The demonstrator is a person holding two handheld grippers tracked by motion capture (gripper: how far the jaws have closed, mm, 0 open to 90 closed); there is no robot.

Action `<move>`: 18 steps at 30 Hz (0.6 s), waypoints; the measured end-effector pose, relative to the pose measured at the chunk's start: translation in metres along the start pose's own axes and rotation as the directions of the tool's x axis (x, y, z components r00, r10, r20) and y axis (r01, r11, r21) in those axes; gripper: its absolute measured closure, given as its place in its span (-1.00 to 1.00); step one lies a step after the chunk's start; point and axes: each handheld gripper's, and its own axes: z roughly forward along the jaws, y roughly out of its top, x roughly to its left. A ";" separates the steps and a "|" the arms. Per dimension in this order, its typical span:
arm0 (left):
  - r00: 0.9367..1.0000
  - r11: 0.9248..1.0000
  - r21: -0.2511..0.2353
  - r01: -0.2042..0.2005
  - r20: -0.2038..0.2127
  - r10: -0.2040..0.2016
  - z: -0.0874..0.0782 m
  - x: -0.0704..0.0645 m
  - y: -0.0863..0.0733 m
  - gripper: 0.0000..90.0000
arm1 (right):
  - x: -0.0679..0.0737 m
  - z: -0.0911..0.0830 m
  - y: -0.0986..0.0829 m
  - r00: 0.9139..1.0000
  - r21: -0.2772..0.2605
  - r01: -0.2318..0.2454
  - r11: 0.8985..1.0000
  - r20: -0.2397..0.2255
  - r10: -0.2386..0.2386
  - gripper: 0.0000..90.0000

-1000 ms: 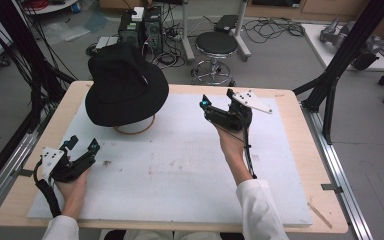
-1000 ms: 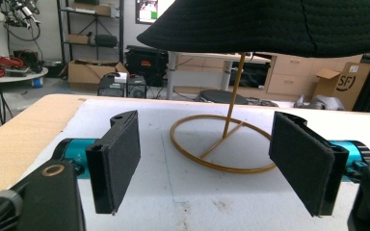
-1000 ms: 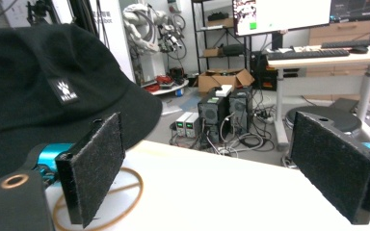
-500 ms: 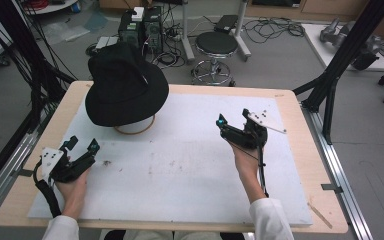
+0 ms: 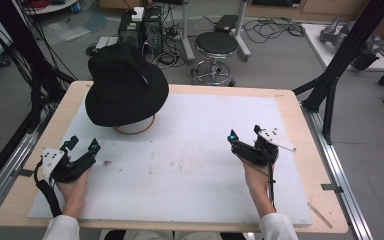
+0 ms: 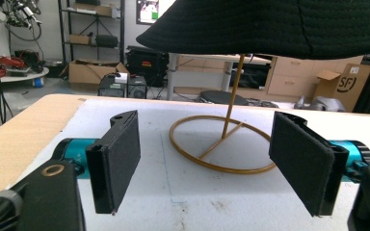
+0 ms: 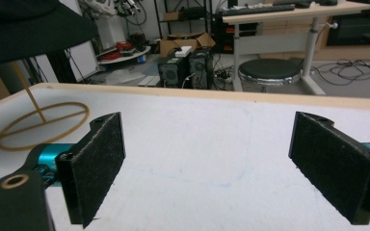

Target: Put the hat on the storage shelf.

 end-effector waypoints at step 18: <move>1.000 1.000 0.005 -0.006 0.007 0.006 0.001 -0.002 0.000 -0.41 | -0.033 -0.035 -0.038 0.995 -0.046 -0.026 0.999 0.099 0.030 -0.74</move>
